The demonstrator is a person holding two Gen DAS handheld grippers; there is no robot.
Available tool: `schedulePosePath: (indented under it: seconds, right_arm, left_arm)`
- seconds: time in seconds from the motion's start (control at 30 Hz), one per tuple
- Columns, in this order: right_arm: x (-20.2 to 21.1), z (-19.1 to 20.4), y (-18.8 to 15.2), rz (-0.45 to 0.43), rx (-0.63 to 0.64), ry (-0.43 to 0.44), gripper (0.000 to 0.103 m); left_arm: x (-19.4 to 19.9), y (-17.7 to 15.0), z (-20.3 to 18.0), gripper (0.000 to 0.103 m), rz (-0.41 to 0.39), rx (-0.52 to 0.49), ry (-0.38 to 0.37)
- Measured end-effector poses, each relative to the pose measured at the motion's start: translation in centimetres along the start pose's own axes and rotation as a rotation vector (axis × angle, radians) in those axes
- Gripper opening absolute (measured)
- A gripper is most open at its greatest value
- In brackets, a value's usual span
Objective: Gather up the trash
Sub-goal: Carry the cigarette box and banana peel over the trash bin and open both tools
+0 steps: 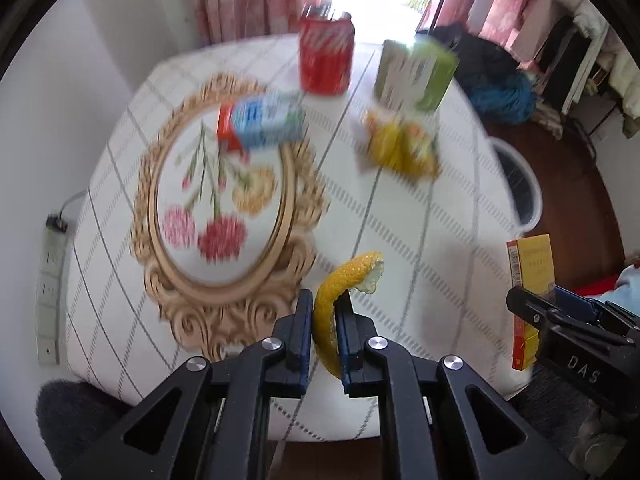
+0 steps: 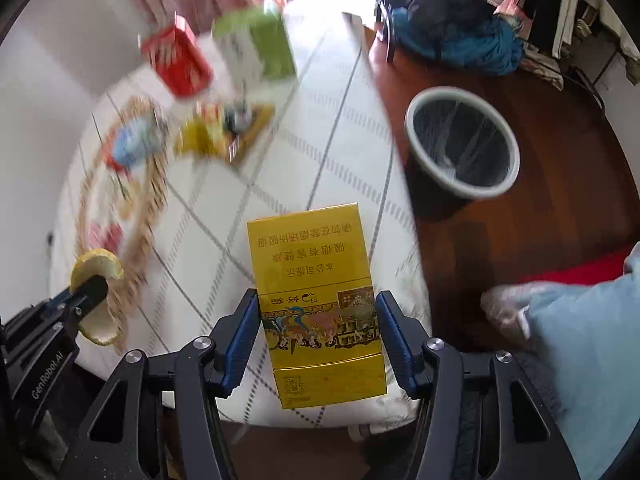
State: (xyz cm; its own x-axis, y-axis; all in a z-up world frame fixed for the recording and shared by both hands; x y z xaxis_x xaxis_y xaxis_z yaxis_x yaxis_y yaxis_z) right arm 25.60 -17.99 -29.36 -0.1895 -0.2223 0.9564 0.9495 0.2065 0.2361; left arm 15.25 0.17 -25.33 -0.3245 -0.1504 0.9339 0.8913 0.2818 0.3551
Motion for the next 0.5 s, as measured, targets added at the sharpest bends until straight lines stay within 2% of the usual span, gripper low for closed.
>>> schedulePosePath:
  seconds: [0.17, 0.33, 0.43, 0.5]
  right_arm:
    - [4.8, -2.0, 4.5, -0.088, -0.054, 0.071, 0.060]
    - [8.3, -6.0, 9.7, -0.163, -0.118, 0.098, 0.060]
    - [8.2, -10.2, 13.6, -0.201, -0.162, 0.052, 0.060]
    - [7.1, -13.3, 15.8, -0.197, -0.202, 0.018, 0.060]
  left_arm:
    - [3.2, 4.8, -2.3, 0.008, -0.088, -0.039, -0.040]
    - [4.4, 11.7, -7.5, 0.008, -0.152, -0.112, -0.125]
    - [3.3, 16.0, -11.3, 0.008, -0.157, -0.154, -0.185]
    - [1.2, 19.2, -14.3, 0.008, -0.137, -0.179, -0.240]
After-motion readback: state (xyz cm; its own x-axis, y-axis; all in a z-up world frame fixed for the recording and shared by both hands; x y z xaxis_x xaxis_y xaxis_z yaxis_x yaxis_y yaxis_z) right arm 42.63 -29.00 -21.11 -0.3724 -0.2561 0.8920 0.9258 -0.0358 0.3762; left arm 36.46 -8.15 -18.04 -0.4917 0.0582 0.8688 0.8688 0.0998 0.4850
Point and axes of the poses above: each gripper's, at about its wrist camera, not at the fingertips, and x roughly against the way its jaws point, z to its left, y to its top, the point moved 2 cm from there along -x, roughly the way its jaws point, and after that the axes turned 14 degrees about -x, right-handed, at the moved point
